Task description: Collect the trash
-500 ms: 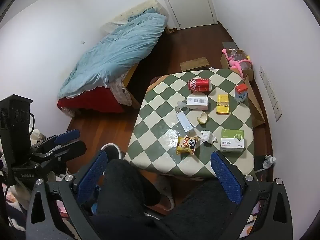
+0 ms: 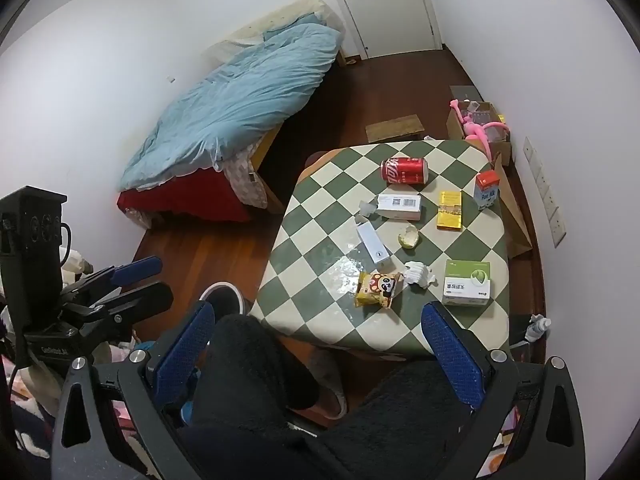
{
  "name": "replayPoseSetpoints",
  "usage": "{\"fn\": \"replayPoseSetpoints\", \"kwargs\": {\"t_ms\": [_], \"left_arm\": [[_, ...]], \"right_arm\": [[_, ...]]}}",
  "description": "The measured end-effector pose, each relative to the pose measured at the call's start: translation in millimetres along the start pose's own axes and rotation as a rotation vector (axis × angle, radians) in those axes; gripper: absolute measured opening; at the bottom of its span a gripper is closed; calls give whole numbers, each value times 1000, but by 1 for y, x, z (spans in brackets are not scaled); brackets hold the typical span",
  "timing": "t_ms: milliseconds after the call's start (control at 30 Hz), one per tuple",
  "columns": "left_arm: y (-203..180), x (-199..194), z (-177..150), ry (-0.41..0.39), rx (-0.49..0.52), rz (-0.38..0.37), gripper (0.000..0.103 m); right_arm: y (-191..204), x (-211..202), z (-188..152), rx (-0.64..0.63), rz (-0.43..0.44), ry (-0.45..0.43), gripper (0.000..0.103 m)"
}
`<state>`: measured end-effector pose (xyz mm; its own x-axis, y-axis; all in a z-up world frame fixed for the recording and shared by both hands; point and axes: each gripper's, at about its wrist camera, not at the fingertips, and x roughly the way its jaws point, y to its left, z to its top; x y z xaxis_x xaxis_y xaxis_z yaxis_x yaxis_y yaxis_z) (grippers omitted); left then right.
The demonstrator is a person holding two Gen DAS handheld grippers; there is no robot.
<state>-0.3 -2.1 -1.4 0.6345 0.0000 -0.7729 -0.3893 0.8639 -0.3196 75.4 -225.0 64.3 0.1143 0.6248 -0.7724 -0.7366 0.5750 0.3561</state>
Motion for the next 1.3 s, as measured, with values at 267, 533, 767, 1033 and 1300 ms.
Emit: {"fn": "replayPoseSetpoints", "kwargs": {"t_ms": [267,533,767,1033,1300], "left_arm": [[3,-5,0,-13,-9,-2,103],[8,-8,0,-21,-19,-2,103],[9,-9,-1,-21,-22,-3,103],[9,-10,-1,-23,-18,-7,103],[7,-12,-2,-29,-16,-5,103]], "right_arm": [[2,9,3,-16,13,9,103],[6,9,4,-24,14,11,103],[9,12,4,-28,15,17,103],[10,13,4,-31,15,16,103],[10,13,5,-30,14,18,103]]}}
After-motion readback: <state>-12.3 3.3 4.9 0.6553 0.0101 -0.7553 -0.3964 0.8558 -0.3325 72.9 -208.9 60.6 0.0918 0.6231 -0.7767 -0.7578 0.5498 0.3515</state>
